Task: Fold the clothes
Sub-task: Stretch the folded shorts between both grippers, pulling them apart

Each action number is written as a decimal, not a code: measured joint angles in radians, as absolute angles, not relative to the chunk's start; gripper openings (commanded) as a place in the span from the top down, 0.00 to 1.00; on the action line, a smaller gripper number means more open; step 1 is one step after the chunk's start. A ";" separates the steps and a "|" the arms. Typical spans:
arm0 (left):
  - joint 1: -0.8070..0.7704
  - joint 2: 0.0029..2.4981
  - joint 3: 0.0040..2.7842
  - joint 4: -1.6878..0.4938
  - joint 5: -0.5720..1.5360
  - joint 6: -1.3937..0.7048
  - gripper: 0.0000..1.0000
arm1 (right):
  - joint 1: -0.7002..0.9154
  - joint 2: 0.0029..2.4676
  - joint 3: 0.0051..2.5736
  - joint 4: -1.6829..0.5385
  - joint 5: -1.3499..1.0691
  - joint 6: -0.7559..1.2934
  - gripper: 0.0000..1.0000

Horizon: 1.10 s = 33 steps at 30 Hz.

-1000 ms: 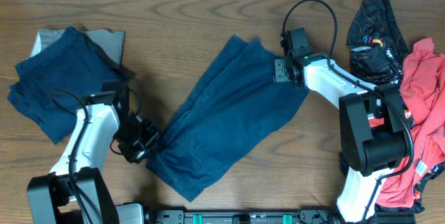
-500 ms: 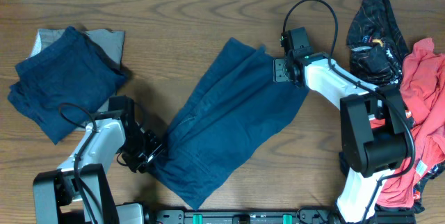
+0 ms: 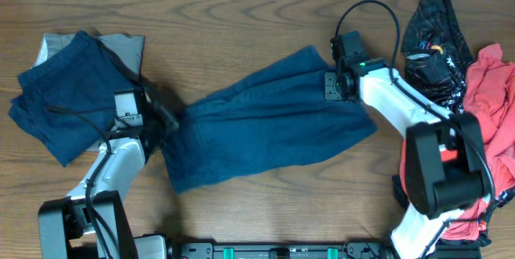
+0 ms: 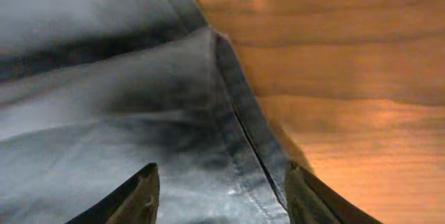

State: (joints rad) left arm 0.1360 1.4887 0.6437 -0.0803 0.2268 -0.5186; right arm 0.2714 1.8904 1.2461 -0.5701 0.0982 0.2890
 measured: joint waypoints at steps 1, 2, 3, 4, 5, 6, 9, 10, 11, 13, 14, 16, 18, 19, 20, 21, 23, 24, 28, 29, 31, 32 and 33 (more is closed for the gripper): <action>0.136 1.489 0.650 -0.063 0.230 -0.515 0.59 | 0.271 1.862 1.246 -0.575 0.093 0.294 0.34; 0.136 1.489 0.661 -0.058 0.235 -0.506 0.53 | 0.271 1.837 1.246 -0.580 0.086 0.295 0.32; 0.136 1.489 0.675 -0.064 0.241 -0.492 0.48 | 0.271 1.809 1.246 -0.582 0.075 0.293 0.32; 0.136 1.489 0.696 -0.090 0.250 -0.482 0.41 | 0.271 1.781 1.246 -0.582 0.061 0.288 0.33; 0.136 1.489 0.721 -0.129 0.258 -0.469 0.37 | 0.271 1.750 1.246 -0.583 0.045 0.283 0.35; 0.136 1.489 0.750 -0.184 0.266 -0.456 0.33 | 0.271 1.728 1.246 -0.585 0.030 0.277 0.39; 0.136 1.488 0.830 -0.384 0.284 -0.427 0.32 | 0.271 1.688 1.247 -0.598 -0.030 0.253 0.62; 0.136 1.486 0.846 -0.451 0.288 -0.420 0.32 | 0.271 1.687 1.248 -0.606 -0.051 0.239 0.67; 0.136 1.481 0.858 -0.520 0.290 -0.416 0.32 | 0.271 1.691 1.248 -0.612 -0.067 0.232 0.73; 0.136 1.468 0.861 -0.634 0.292 -0.409 0.32 | 0.272 1.708 1.248 -0.616 -0.094 0.216 0.77; 0.136 1.460 0.860 -0.686 0.294 -0.405 0.32 | 0.271 1.720 1.247 -0.611 -0.102 0.210 0.77; 0.136 1.450 0.860 -0.780 0.297 -0.402 0.31 | 0.271 1.756 1.248 -0.586 -0.116 0.202 0.77; 0.136 1.446 0.860 -0.849 0.301 -0.396 0.31 | 0.271 1.803 1.247 -0.544 -0.126 0.197 0.76; 0.136 1.445 0.860 -0.871 0.301 -0.395 0.30 | 0.271 1.824 1.247 -0.521 -0.128 0.195 0.76; 0.136 1.445 0.860 -0.894 0.302 -0.393 0.28 | 0.271 1.848 1.247 -0.488 -0.131 0.193 0.76; 0.136 1.445 0.860 -0.913 0.304 -0.392 0.27 | 0.271 1.879 1.247 -0.448 -0.135 0.191 0.76; 0.136 1.445 0.860 -0.936 0.306 -0.389 0.18 | 0.271 1.931 1.247 -0.362 -0.140 0.187 0.73; 0.136 1.445 0.860 -0.939 0.307 -0.385 0.14 | 0.271 1.950 1.247 -0.318 -0.140 0.189 0.70; 0.136 1.445 0.859 -0.935 0.309 -0.387 0.08 | 0.271 2.038 1.248 -0.134 -0.140 0.192 0.50; 0.136 1.445 0.857 -0.931 0.309 -0.387 0.07 | 0.271 2.058 1.248 -0.096 -0.141 0.193 0.48; 0.136 1.445 0.850 -0.911 0.308 -0.387 0.04 | 0.271 2.084 1.247 -0.056 -0.142 0.193 0.50; 0.136 1.445 0.841 -0.896 0.308 -0.387 0.03 | 0.271 2.088 1.246 -0.039 -0.144 0.198 0.50; 0.136 1.445 0.835 -0.885 0.308 -0.388 0.02 | 0.271 2.088 1.246 -0.031 -0.143 0.202 0.51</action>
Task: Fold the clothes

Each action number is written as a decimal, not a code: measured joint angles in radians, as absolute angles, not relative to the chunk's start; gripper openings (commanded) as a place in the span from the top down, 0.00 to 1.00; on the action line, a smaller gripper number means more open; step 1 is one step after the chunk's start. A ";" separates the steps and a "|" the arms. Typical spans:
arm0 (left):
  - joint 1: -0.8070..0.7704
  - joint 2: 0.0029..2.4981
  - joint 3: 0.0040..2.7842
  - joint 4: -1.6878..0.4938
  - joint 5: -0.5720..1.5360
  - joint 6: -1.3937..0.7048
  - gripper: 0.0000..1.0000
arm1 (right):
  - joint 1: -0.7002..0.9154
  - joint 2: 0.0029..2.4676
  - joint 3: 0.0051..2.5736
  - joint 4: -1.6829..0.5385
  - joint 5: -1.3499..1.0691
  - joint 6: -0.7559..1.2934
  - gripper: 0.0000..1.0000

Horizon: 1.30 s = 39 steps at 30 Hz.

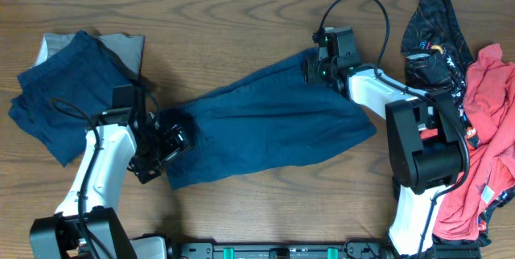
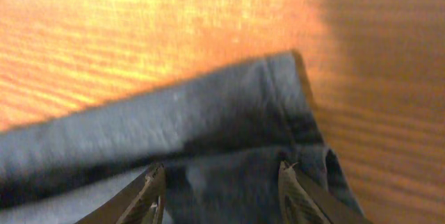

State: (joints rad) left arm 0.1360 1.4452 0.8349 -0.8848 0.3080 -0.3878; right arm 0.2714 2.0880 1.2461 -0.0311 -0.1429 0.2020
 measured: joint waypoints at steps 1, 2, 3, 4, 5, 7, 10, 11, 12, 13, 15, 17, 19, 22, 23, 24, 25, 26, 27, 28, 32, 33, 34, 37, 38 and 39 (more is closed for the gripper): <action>0.136 1.445 0.827 -0.872 0.308 -0.388 0.02 | 0.271 2.085 1.246 -0.025 -0.143 0.206 0.51; 0.136 1.445 0.818 -0.857 0.308 -0.387 0.01 | 0.271 2.081 1.246 -0.023 -0.143 0.210 0.51; 0.136 1.445 0.811 -0.840 0.308 -0.387 0.01 | 0.271 2.076 1.246 -0.030 -0.142 0.212 0.50; 0.136 1.445 0.805 -0.819 0.308 -0.387 0.00 | 0.271 2.069 1.246 -0.041 -0.142 0.213 0.49; 0.136 1.445 0.802 -0.800 0.308 -0.387 0.00 | 0.271 2.059 1.246 -0.057 -0.142 0.216 0.46; 0.136 1.445 0.801 -0.758 0.308 -0.387 0.00 | 0.271 2.021 1.246 -0.100 -0.142 0.219 0.43; 0.136 1.445 0.800 -0.702 0.308 -0.387 0.01 | 0.271 1.913 1.246 -0.184 -0.142 0.219 0.41; 0.136 1.445 0.800 -0.690 0.308 -0.387 0.01 | 0.271 1.866 1.246 -0.216 -0.142 0.220 0.41; 0.136 1.445 0.800 -0.676 0.308 -0.387 0.01 | 0.271 1.817 1.246 -0.248 -0.142 0.219 0.41; 0.136 1.445 0.799 -0.665 0.308 -0.387 0.01 | 0.271 1.765 1.248 -0.288 -0.142 0.220 0.41; 0.136 1.450 0.799 -0.656 0.308 -0.387 0.01 | 0.271 1.682 1.251 -0.375 -0.143 0.220 0.41; 0.136 1.463 0.799 -0.657 0.308 -0.387 0.01 | 0.271 1.627 1.256 -0.463 -0.143 0.220 0.40; 0.136 1.489 0.797 -0.657 0.307 -0.387 0.01 | 0.271 1.594 1.257 -0.559 -0.143 0.221 0.44; 0.136 1.539 0.791 -0.657 0.308 -0.389 0.11 | 0.271 1.589 1.256 -0.672 -0.142 0.221 0.51; 0.136 1.561 0.790 -0.658 0.308 -0.385 0.15 | 0.271 1.591 1.255 -0.711 -0.144 0.225 0.52; 0.136 1.578 0.789 -0.657 0.309 -0.387 0.18 | 0.271 1.593 1.255 -0.749 -0.148 0.228 0.54; 0.136 1.589 0.789 -0.657 0.310 -0.388 0.26 | 0.271 1.594 1.254 -0.774 -0.154 0.227 0.56; 0.136 1.595 0.791 -0.662 0.310 -0.391 0.33 | 0.273 1.595 1.254 -0.799 -0.165 0.229 0.57; 0.136 1.597 0.791 -0.660 0.311 -0.390 0.39 | 0.274 1.596 1.253 -0.813 -0.175 0.229 0.59; 0.136 1.600 0.791 -0.661 0.311 -0.388 0.46 | 0.277 1.596 1.253 -0.825 -0.187 0.227 0.61; 0.136 1.614 0.790 -0.656 0.316 -0.385 0.93 | 0.319 1.597 1.253 -0.846 -0.239 0.226 0.65; 0.136 1.616 0.790 -0.656 0.316 -0.385 0.94 | 0.335 1.597 1.252 -0.847 -0.247 0.226 0.65; 0.136 1.616 0.790 -0.657 0.316 -0.381 0.94 | 0.350 1.597 1.250 -0.848 -0.254 0.226 0.65; 0.136 1.616 0.799 -0.683 0.315 -0.372 0.94 | 0.407 1.604 1.245 -0.847 -0.270 0.226 0.66; 0.136 1.617 0.809 -0.708 0.315 -0.367 0.94 | 0.426 1.610 1.243 -0.845 -0.274 0.226 0.66; 0.136 1.617 0.822 -0.736 0.313 -0.363 0.94 | 0.443 1.616 1.239 -0.844 -0.277 0.226 0.66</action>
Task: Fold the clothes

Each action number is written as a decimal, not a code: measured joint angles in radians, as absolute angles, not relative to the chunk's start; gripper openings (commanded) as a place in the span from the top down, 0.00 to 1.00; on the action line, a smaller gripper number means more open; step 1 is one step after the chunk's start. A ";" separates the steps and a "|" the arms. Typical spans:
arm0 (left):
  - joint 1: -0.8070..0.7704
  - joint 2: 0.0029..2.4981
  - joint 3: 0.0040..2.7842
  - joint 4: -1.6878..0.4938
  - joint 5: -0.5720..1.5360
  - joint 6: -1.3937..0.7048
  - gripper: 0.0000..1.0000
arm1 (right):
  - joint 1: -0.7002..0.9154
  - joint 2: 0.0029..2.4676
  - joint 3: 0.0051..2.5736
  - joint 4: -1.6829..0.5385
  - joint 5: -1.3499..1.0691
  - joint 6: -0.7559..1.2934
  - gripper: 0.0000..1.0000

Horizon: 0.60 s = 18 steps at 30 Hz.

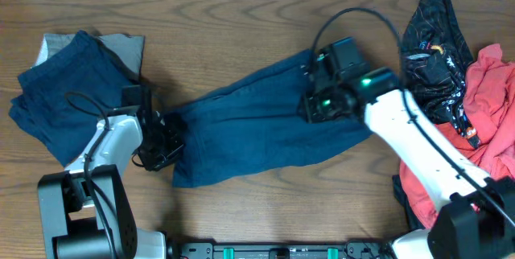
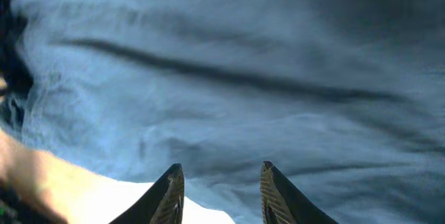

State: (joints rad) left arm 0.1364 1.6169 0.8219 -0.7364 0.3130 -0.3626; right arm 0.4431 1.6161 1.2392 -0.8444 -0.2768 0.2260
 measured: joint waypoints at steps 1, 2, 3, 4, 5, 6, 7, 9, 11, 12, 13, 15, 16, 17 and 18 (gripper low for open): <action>0.136 1.618 0.842 -0.772 0.309 -0.360 0.94 | 0.465 1.625 1.234 -0.841 -0.279 0.226 0.67; 0.136 1.620 0.869 -0.812 0.307 -0.357 0.94 | 0.481 1.634 1.230 -0.840 -0.281 0.226 0.69; 0.136 1.622 0.895 -0.844 0.306 -0.353 0.94 | 0.493 1.641 1.227 -0.838 -0.281 0.226 0.70; 0.136 1.625 0.937 -0.894 0.302 -0.345 0.94 | 0.510 1.654 1.226 -0.834 -0.283 0.226 0.70; 0.136 1.626 0.977 -0.936 0.300 -0.339 0.94 | 0.527 1.671 1.225 -0.827 -0.284 0.226 0.71; 0.136 1.626 1.018 -0.969 0.297 -0.335 0.94 | 0.542 1.688 1.225 -0.817 -0.285 0.226 0.72; 0.136 1.627 1.065 -1.008 0.294 -0.331 0.94 | 0.554 1.708 1.224 -0.808 -0.287 0.226 0.72; 0.136 1.627 1.147 -1.068 0.289 -0.323 0.94 | 0.581 1.753 1.223 -0.783 -0.304 0.227 0.72; 0.136 1.626 1.210 -1.122 0.287 -0.316 0.94 | 0.607 1.805 1.222 -0.741 -0.338 0.227 0.73; 0.136 1.624 1.240 -1.144 0.285 -0.315 0.94 | 0.621 1.830 1.222 -0.719 -0.356 0.227 0.73; 0.135 1.621 1.264 -1.164 0.284 -0.313 0.94 | 0.637 1.859 1.222 -0.691 -0.377 0.227 0.73; 0.130 1.613 1.310 -1.205 0.284 -0.313 0.94 | 0.672 1.917 1.221 -0.623 -0.416 0.229 0.74; 0.125 1.608 1.332 -1.228 0.284 -0.313 0.95 | 0.694 1.949 1.219 -0.579 -0.435 0.229 0.74; 0.118 1.602 1.352 -1.247 0.285 -0.313 0.94 | 0.712 1.974 1.219 -0.535 -0.449 0.235 0.73; 0.107 1.596 1.376 -1.265 0.286 -0.313 0.94 | 0.730 2.000 1.219 -0.486 -0.459 0.243 0.74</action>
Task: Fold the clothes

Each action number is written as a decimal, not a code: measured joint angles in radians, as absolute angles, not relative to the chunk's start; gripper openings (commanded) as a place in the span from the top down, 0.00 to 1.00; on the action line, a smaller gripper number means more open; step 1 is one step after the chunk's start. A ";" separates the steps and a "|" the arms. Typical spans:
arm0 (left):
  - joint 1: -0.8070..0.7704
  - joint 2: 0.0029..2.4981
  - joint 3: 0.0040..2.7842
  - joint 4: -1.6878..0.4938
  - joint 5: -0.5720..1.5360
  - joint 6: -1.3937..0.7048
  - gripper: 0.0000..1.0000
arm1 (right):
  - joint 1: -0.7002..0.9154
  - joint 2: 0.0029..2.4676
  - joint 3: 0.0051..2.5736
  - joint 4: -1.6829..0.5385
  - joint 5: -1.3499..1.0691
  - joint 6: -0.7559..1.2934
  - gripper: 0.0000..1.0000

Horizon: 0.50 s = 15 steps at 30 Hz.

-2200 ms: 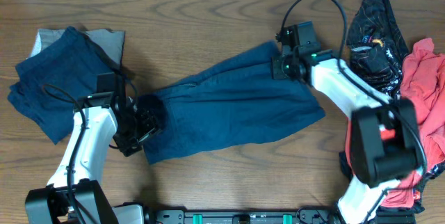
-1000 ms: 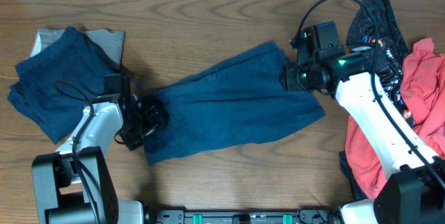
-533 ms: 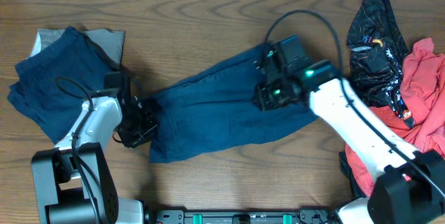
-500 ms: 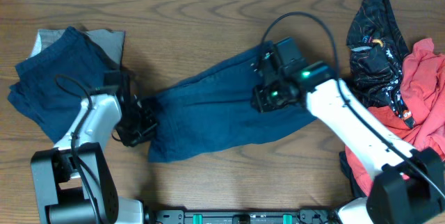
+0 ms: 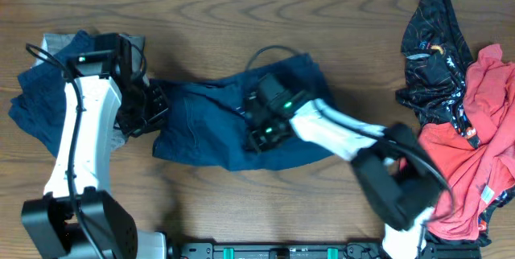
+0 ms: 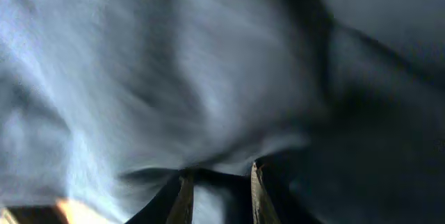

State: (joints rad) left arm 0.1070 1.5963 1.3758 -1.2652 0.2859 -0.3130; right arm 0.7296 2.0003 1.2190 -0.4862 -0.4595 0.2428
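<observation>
A dark blue garment [image 5: 209, 126] lies bunched in the middle of the table in the overhead view, its right part drawn over to the left. My right gripper [image 5: 261, 130] sits on its middle. In the right wrist view the right gripper [image 6: 221, 172] has its fingers [image 6: 185, 196] close together with a fold of the blue cloth [image 6: 139, 78] pinched between them. My left gripper [image 5: 149, 106] is at the garment's left edge and seems shut on it; its fingers are too dark to make out.
A folded dark blue piece on a grey one [image 5: 36, 106] lies at the far left, partly under my left arm. A black garment [image 5: 434, 42] and a red garment [image 5: 475, 138] are heaped at the right edge. Bare wood table [image 5: 241, 18] runs along the back.
My right gripper went from the garment's right part to its middle, and the right end came over with it. My left arm rose, and the garment's left edge shifted left and back.
The blue garment lay spread slantwise with my right gripper open at its far right corner and the left at its left end. Then the right gripper was at the top corner, then over the right part. Now the garment is shorter and doubled toward the left.
</observation>
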 measured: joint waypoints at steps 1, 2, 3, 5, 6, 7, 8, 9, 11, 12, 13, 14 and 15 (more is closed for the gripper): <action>0.098 1.591 1.394 -1.275 0.290 -0.313 0.94 | 0.746 2.021 1.219 -0.440 -0.487 0.252 0.73; 0.087 1.584 1.412 -1.278 0.297 -0.313 0.94 | 0.765 2.031 1.220 -0.385 -0.498 0.262 0.73; 0.076 1.577 1.429 -1.277 0.311 -0.313 0.94 | 0.781 2.040 1.221 -0.339 -0.504 0.273 0.74; 0.056 1.560 1.454 -1.274 0.347 -0.313 0.94 | 0.818 2.064 1.224 -0.251 -0.519 0.288 0.71; 0.043 1.551 1.460 -1.271 0.368 -0.313 0.94 | 0.838 2.072 1.224 -0.215 -0.524 0.294 0.67; 0.030 1.540 1.464 -1.267 0.387 -0.313 0.94 | 0.854 2.076 1.224 -0.192 -0.524 0.300 0.64; 0.022 1.534 1.465 -1.267 0.397 -0.313 0.94 | 0.867 2.077 1.225 -0.181 -0.519 0.305 0.65; 0.009 1.526 1.465 -1.268 0.408 -0.313 0.94 | 0.877 2.077 1.225 -0.174 -0.513 0.304 0.67; -0.014 1.517 1.466 -1.275 0.422 -0.313 0.94 | 0.886 2.077 1.229 -0.176 -0.497 0.307 0.67; -0.025 1.516 1.466 -1.280 0.426 -0.313 0.94 | 0.884 2.077 1.231 -0.183 -0.492 0.307 0.67; -0.033 1.516 1.466 -1.283 0.427 -0.313 0.94 | 0.878 2.077 1.234 -0.193 -0.490 0.308 0.66; -0.042 1.516 1.466 -1.286 0.426 -0.313 0.94 | 0.871 2.077 1.236 -0.202 -0.489 0.308 0.65; -0.049 1.516 1.467 -1.288 0.421 -0.313 0.94 | 0.855 2.072 1.238 -0.218 -0.488 0.310 0.64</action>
